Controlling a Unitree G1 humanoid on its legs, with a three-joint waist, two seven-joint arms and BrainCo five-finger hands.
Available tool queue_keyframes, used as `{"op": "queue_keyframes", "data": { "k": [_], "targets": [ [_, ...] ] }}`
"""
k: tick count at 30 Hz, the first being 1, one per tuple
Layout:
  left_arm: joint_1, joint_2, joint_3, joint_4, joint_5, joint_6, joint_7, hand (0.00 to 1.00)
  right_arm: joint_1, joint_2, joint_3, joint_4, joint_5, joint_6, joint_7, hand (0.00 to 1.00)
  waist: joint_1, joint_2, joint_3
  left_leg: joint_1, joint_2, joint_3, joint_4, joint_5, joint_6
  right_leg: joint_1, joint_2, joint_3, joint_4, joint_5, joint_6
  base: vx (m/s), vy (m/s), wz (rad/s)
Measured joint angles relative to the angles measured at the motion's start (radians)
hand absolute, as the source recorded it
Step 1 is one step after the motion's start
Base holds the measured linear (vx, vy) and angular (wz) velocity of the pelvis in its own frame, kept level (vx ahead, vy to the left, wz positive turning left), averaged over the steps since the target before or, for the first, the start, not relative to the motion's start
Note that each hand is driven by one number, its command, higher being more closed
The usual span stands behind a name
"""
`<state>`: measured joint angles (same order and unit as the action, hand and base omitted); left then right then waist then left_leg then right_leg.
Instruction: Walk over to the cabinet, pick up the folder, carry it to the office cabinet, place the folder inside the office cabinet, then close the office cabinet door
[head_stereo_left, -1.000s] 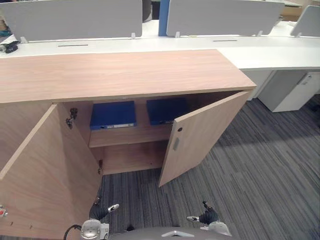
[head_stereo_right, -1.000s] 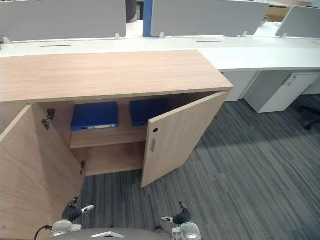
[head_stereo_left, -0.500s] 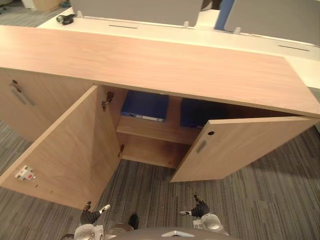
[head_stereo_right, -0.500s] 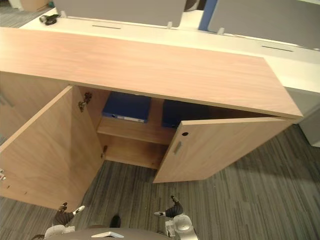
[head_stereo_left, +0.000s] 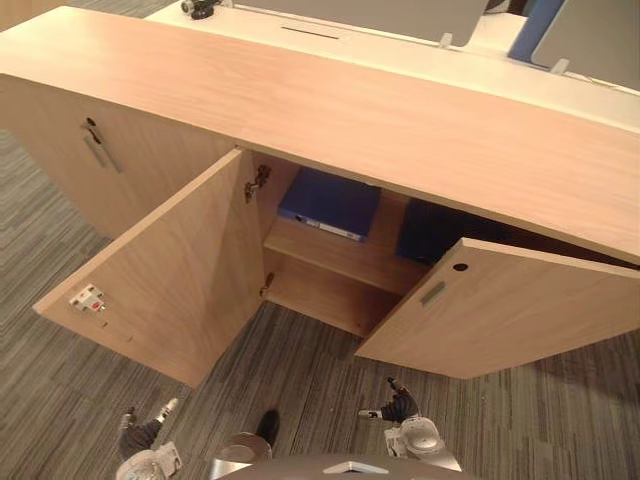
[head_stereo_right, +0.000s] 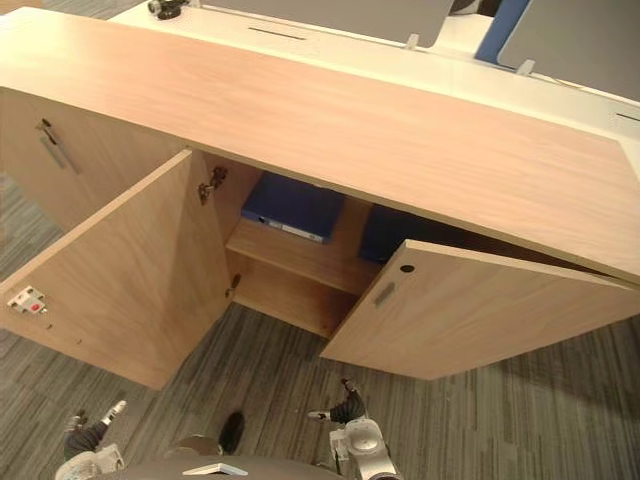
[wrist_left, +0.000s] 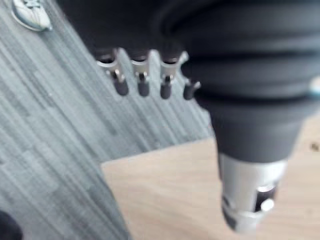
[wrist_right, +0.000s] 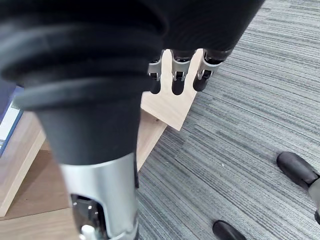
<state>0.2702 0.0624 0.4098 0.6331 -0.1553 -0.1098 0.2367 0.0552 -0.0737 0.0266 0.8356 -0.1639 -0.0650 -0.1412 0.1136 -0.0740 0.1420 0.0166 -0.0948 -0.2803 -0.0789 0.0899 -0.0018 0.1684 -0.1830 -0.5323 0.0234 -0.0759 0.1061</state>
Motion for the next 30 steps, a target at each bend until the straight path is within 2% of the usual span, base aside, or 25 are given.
{"op": "queue_keyframes", "data": {
  "k": [2, 3, 9, 14, 22, 30],
  "targets": [
    [0.001, 0.004, 0.017, -0.026, 0.000, -0.002, 0.000, 0.00, 0.000, -0.002, 0.001, 0.000, 0.000, 0.000, 0.000, 0.00, 0.003, 0.001, 0.002, -0.001, 0.000, -0.004, 0.000, 0.000, 0.000, 0.000, 0.000, -0.003, 0.001, -0.002, 0.000, -0.01, -0.023, 0.10],
    [-0.003, 0.013, 0.030, -0.035, 0.001, -0.010, 0.000, 0.00, 0.001, -0.007, 0.001, 0.000, 0.000, 0.000, 0.001, 0.00, 0.015, 0.002, 0.003, 0.000, 0.000, -0.006, 0.000, 0.000, 0.000, 0.001, 0.000, -0.004, 0.002, -0.005, 0.000, 0.00, -0.019, 0.03],
    [-0.001, 0.051, 0.109, -0.079, 0.002, -0.011, 0.004, 0.00, -0.001, -0.022, 0.001, 0.000, 0.001, 0.000, 0.001, 0.00, 0.024, -0.001, 0.005, 0.000, 0.001, -0.008, 0.000, 0.000, 0.000, 0.000, 0.002, -0.004, 0.004, -0.009, -0.002, 0.00, -0.003, 0.01],
    [-0.006, 0.134, 0.137, -0.159, 0.001, -0.025, 0.005, 0.00, -0.002, -0.024, 0.004, 0.000, 0.001, 0.000, 0.002, 0.00, 0.029, -0.001, 0.005, 0.001, 0.006, -0.006, 0.000, 0.000, -0.001, -0.001, 0.006, 0.000, 0.006, -0.011, -0.006, 0.00, 0.000, 0.00],
    [-0.031, 0.207, 0.126, -0.190, 0.024, -0.032, -0.011, 0.00, 0.001, -0.056, 0.011, 0.000, 0.001, 0.000, 0.013, 0.00, 0.039, -0.003, 0.004, 0.001, 0.019, 0.012, 0.000, -0.001, -0.003, -0.015, 0.014, 0.025, 0.015, -0.013, -0.010, -0.02, -0.015, -0.08],
    [-0.052, 0.244, 0.034, -0.213, 0.054, -0.032, -0.055, 0.00, -0.002, -0.065, 0.012, 0.000, 0.000, 0.000, 0.031, 0.00, 0.039, -0.010, 0.003, -0.001, 0.031, 0.041, 0.000, -0.004, -0.006, -0.032, 0.021, 0.056, 0.018, -0.009, -0.016, -0.01, -0.006, -0.11]
  ]
}}
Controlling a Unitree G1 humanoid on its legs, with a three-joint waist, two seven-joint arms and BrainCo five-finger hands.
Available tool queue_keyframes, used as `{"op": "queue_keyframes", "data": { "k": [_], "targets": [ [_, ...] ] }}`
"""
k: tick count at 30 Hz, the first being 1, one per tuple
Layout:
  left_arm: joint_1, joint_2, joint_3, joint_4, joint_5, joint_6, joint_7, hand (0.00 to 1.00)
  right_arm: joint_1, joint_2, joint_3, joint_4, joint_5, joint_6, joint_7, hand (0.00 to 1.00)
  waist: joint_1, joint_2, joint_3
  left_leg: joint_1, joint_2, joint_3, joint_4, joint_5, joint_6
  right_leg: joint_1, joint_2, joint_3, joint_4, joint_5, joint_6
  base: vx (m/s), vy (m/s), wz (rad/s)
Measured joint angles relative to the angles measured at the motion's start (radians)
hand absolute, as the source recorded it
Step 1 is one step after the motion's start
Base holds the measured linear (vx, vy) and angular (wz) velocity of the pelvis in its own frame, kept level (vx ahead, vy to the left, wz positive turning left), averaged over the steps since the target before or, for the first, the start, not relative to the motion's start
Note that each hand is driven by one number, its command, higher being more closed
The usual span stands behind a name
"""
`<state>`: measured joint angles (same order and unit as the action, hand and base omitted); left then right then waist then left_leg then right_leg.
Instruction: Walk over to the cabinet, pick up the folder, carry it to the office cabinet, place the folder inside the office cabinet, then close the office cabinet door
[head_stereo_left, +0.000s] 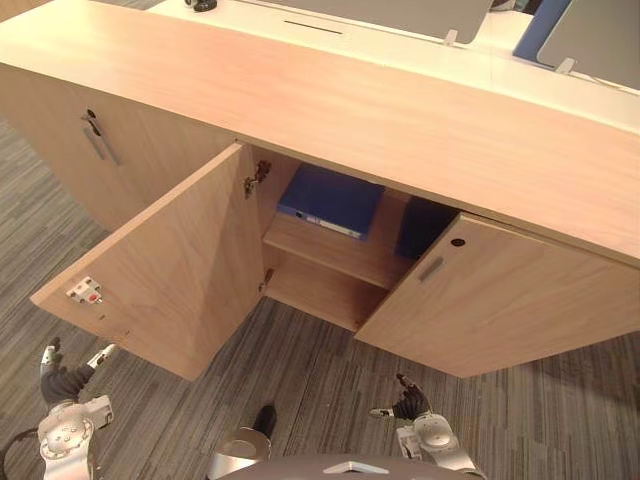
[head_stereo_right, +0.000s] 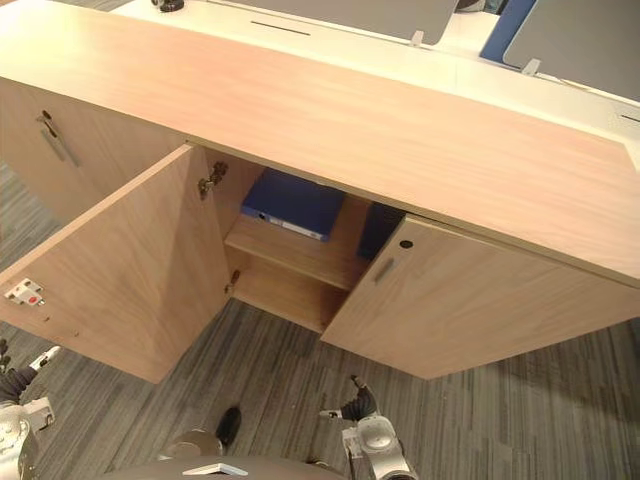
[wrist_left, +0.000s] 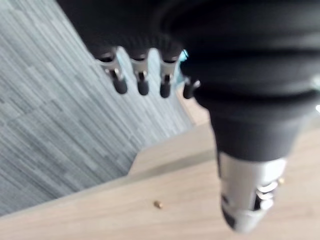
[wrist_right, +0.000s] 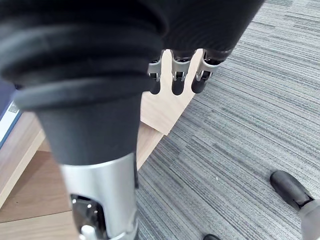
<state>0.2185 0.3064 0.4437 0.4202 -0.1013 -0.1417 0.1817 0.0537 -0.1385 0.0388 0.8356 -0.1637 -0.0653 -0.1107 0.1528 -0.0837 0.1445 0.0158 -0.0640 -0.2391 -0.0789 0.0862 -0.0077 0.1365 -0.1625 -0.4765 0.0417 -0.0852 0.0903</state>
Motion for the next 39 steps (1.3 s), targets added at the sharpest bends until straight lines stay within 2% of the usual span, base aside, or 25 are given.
{"op": "queue_keyframes", "data": {
  "k": [4, 8, 22, 27, 32, 35, 36, 39],
  "targets": [
    [-0.018, 0.013, -0.070, -0.018, 0.007, -0.007, -0.015, 0.00, 0.002, 0.000, 0.000, 0.000, -0.001, 0.000, 0.001, 0.00, -0.004, -0.010, 0.000, 0.001, 0.009, 0.016, 0.000, -0.001, -0.001, -0.001, 0.008, 0.017, -0.003, 0.006, -0.007, -0.02, -0.010, -0.10],
    [-0.018, 0.039, -0.088, -0.018, 0.007, -0.007, -0.021, 0.00, 0.003, 0.000, 0.000, 0.000, -0.001, 0.000, 0.002, 0.00, -0.006, -0.014, -0.001, 0.001, 0.014, 0.024, -0.001, 0.000, -0.003, -0.010, 0.012, 0.026, -0.004, 0.010, -0.009, -0.03, -0.012, -0.08],
    [0.031, 0.032, -0.163, -0.053, 0.006, -0.007, -0.023, 0.00, -0.003, 0.000, 0.000, 0.000, -0.023, 0.002, 0.015, 0.00, -0.004, -0.016, -0.003, 0.000, 0.021, 0.073, -0.006, 0.006, -0.006, -0.021, 0.014, 0.068, -0.019, 0.036, -0.012, -0.04, 0.005, -0.07],
    [0.064, 0.015, -0.235, -0.055, 0.006, -0.006, -0.045, 0.00, -0.002, 0.001, -0.001, 0.000, -0.039, 0.003, 0.017, 0.00, -0.006, -0.007, -0.008, -0.004, 0.019, 0.079, -0.006, 0.009, -0.011, -0.033, 0.013, 0.095, -0.019, 0.039, -0.010, -0.06, 0.017, -0.02],
    [0.123, -0.046, -0.318, -0.055, 0.007, 0.004, -0.063, 0.00, 0.007, 0.001, -0.004, -0.007, -0.041, 0.003, 0.017, 0.00, -0.018, 0.015, -0.018, -0.007, 0.022, 0.116, -0.006, 0.009, -0.011, -0.053, 0.015, 0.155, -0.020, 0.043, -0.002, -0.05, 0.023, -0.12],
    [0.127, -0.054, -0.363, -0.055, 0.007, 0.008, -0.076, 0.00, 0.013, 0.001, -0.004, -0.020, -0.041, 0.003, 0.017, 0.00, -0.023, 0.023, -0.024, -0.015, 0.024, 0.134, -0.006, 0.007, -0.008, -0.068, 0.018, 0.176, -0.021, 0.049, 0.002, -0.03, 0.012, -0.21],
    [0.125, -0.055, -0.408, -0.055, 0.007, 0.011, -0.093, 0.00, 0.019, 0.004, -0.004, -0.037, -0.042, 0.003, 0.016, 0.00, -0.044, 0.029, -0.029, -0.009, 0.024, 0.150, -0.006, 0.007, -0.009, -0.068, 0.021, 0.194, -0.025, 0.055, 0.002, -0.01, 0.013, -0.26],
    [0.130, -0.063, -0.515, -0.056, 0.038, 0.012, -0.133, 0.00, 0.028, 0.004, -0.012, -0.039, -0.043, 0.004, 0.014, 0.00, -0.057, 0.037, -0.033, 0.002, 0.027, 0.187, -0.006, 0.006, -0.008, -0.071, 0.023, 0.231, -0.036, 0.068, 0.002, -0.01, 0.019, -0.35]
  ]
}}
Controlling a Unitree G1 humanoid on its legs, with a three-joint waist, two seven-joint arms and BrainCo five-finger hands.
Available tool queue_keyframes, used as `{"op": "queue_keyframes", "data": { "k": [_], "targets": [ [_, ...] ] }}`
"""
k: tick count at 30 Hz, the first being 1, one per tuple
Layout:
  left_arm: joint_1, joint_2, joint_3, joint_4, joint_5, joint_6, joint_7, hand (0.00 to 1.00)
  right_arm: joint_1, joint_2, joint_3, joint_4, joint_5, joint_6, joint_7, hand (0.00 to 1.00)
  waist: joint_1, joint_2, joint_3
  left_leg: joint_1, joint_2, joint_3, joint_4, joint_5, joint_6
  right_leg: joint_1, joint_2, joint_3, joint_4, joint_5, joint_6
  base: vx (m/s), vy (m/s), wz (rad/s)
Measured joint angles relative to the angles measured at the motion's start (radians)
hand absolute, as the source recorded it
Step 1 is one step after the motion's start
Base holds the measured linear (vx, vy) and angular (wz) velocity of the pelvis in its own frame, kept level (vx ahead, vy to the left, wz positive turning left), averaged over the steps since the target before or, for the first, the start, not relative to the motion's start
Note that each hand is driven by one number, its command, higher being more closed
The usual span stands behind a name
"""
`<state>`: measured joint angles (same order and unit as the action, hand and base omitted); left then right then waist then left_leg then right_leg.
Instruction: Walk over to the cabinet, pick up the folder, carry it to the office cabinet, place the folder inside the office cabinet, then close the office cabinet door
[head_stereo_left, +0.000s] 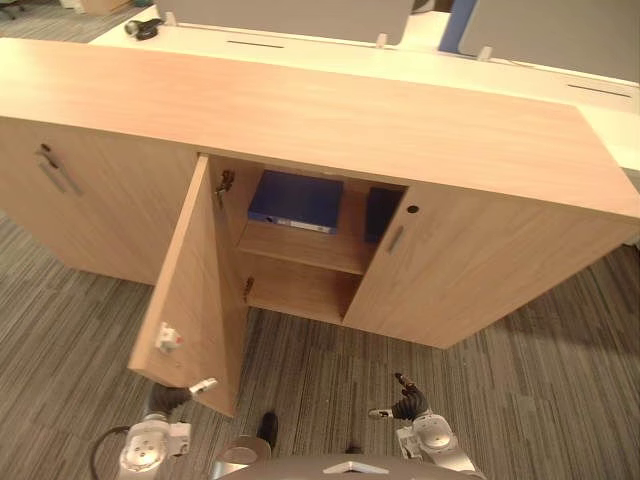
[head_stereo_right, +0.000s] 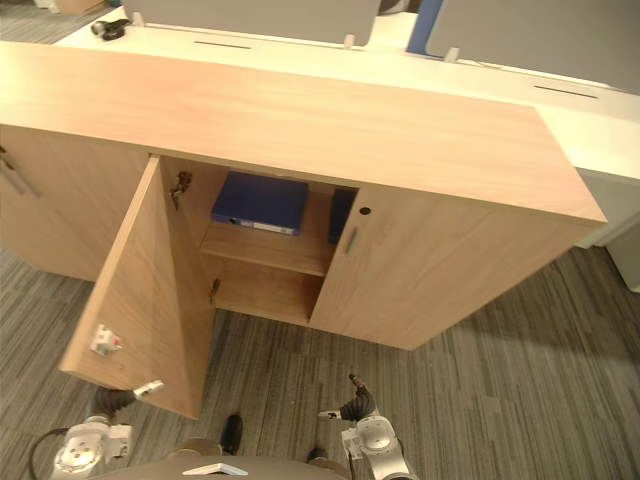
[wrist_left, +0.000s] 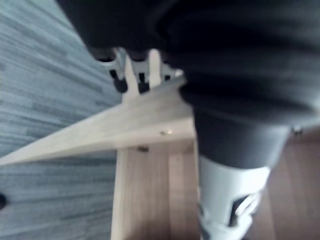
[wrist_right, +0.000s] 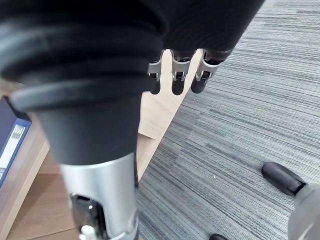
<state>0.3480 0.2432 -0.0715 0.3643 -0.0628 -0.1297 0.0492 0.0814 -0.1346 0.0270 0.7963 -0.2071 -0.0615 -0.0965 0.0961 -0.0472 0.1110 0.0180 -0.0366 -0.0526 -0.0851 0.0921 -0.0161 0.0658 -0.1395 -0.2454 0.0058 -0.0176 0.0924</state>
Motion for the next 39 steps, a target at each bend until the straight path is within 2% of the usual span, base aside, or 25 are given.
{"op": "queue_keyframes", "data": {
  "k": [3, 9, 16, 26, 31, 35, 39],
  "targets": [
    [-0.015, -0.045, -0.069, 0.000, 0.009, 0.001, -0.011, 0.00, 0.003, 0.009, 0.000, 0.000, -0.018, 0.000, 0.000, 0.00, -0.018, 0.005, -0.004, 0.000, 0.008, 0.035, 0.000, -0.002, 0.000, -0.017, 0.007, 0.039, -0.006, 0.013, -0.001, -0.03, 0.009, -0.37],
    [-0.136, -0.073, -0.183, 0.003, 0.026, 0.006, -0.019, 0.00, 0.031, 0.011, 0.000, 0.001, -0.029, 0.011, -0.016, 0.00, -0.060, 0.014, -0.029, 0.010, 0.024, 0.088, 0.000, -0.012, -0.004, -0.027, 0.024, 0.098, -0.032, 0.039, -0.005, -0.02, -0.011, -0.33],
    [-0.256, -0.115, -0.248, 0.003, 0.026, 0.003, -0.018, 0.00, 0.044, 0.018, -0.001, 0.003, -0.035, 0.023, -0.019, 0.00, -0.098, 0.027, -0.039, 0.022, 0.030, 0.131, 0.000, -0.027, -0.007, -0.026, 0.030, 0.131, -0.060, 0.056, -0.002, 0.00, -0.002, -0.21],
    [-0.262, -0.095, -0.225, 0.034, 0.026, 0.003, -0.010, 0.00, 0.043, 0.045, -0.013, 0.012, -0.034, 0.023, -0.020, 0.00, -0.106, 0.018, -0.056, 0.037, 0.027, 0.144, 0.000, -0.041, 0.002, -0.002, 0.032, 0.149, -0.085, 0.071, 0.006, 0.03, -0.005, -0.05],
    [-0.240, -0.097, -0.143, 0.159, 0.027, 0.005, -0.009, 0.00, 0.025, 0.048, -0.028, 0.049, -0.033, 0.026, -0.020, 0.00, -0.105, 0.017, -0.056, 0.045, 0.027, 0.141, 0.000, -0.043, 0.000, 0.006, 0.032, 0.145, -0.086, 0.070, 0.006, -0.02, -0.009, 0.01],
    [-0.214, -0.106, -0.051, 0.304, 0.026, 0.026, -0.005, 0.00, 0.010, 0.050, -0.041, 0.084, -0.012, 0.026, -0.022, 0.00, -0.104, 0.013, -0.058, 0.050, 0.025, 0.132, -0.001, -0.042, 0.000, 0.015, 0.029, 0.128, -0.086, 0.065, 0.008, -0.05, -0.016, 0.05],
    [-0.191, -0.109, -0.005, 0.379, 0.024, 0.042, 0.011, 0.00, 0.011, 0.058, -0.047, 0.098, 0.009, 0.027, -0.024, 0.00, -0.096, 0.004, -0.061, 0.052, 0.022, 0.126, -0.002, -0.043, -0.001, 0.020, 0.025, 0.121, -0.085, 0.057, 0.012, -0.06, -0.005, 0.09]
  ]
}}
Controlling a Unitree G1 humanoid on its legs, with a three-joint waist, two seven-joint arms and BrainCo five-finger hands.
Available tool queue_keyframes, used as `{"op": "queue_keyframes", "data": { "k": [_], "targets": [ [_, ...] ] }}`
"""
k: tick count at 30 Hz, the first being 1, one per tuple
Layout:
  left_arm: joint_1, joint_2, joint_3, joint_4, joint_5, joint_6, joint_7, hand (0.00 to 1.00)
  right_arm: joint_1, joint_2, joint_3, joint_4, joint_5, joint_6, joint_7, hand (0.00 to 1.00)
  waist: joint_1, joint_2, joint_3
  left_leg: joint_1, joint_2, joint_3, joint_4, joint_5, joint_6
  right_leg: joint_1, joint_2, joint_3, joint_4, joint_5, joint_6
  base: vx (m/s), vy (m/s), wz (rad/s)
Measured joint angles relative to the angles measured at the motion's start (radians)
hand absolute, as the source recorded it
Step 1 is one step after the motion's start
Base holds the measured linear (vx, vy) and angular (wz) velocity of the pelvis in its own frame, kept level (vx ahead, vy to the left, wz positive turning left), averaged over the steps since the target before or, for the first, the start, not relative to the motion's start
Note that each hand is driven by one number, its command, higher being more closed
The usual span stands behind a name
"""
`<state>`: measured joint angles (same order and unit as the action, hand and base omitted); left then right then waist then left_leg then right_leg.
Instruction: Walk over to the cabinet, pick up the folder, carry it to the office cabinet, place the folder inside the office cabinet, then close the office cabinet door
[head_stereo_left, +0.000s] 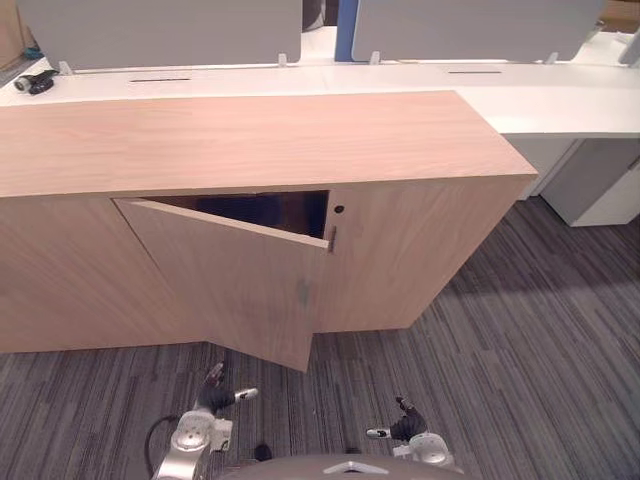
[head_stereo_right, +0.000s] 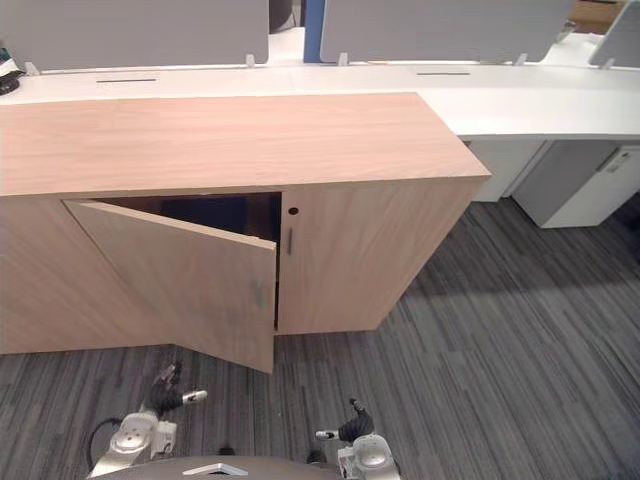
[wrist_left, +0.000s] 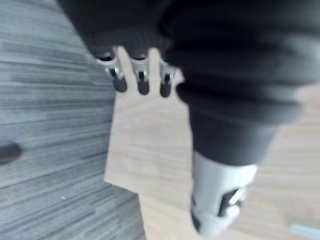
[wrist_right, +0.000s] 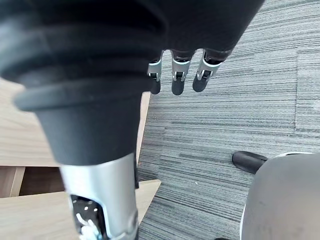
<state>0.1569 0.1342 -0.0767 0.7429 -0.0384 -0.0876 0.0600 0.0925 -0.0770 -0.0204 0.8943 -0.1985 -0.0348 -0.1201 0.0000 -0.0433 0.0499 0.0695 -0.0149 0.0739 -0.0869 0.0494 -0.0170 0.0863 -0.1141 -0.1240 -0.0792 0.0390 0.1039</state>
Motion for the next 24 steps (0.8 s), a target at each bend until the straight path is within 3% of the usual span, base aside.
{"op": "queue_keyframes", "data": {
  "k": [8, 24],
  "targets": [
    [0.022, -0.031, 0.067, 0.104, -0.019, 0.007, 0.024, 0.00, -0.012, 0.031, -0.040, 0.039, 0.017, 0.000, 0.001, 0.00, 0.001, -0.020, -0.003, 0.000, -0.021, -0.026, 0.000, -0.002, 0.000, 0.017, -0.021, -0.031, 0.004, -0.011, 0.009, -0.02, 0.013, 0.13],
    [-0.023, -0.038, 0.164, 0.215, -0.016, 0.017, 0.037, 0.00, -0.082, 0.027, -0.083, 0.145, 0.024, 0.020, 0.002, 0.00, -0.002, -0.018, 0.026, 0.035, -0.028, -0.040, -0.001, -0.011, 0.007, 0.051, -0.029, -0.050, 0.027, -0.034, 0.006, -0.01, -0.007, 0.04]
  ]
}}
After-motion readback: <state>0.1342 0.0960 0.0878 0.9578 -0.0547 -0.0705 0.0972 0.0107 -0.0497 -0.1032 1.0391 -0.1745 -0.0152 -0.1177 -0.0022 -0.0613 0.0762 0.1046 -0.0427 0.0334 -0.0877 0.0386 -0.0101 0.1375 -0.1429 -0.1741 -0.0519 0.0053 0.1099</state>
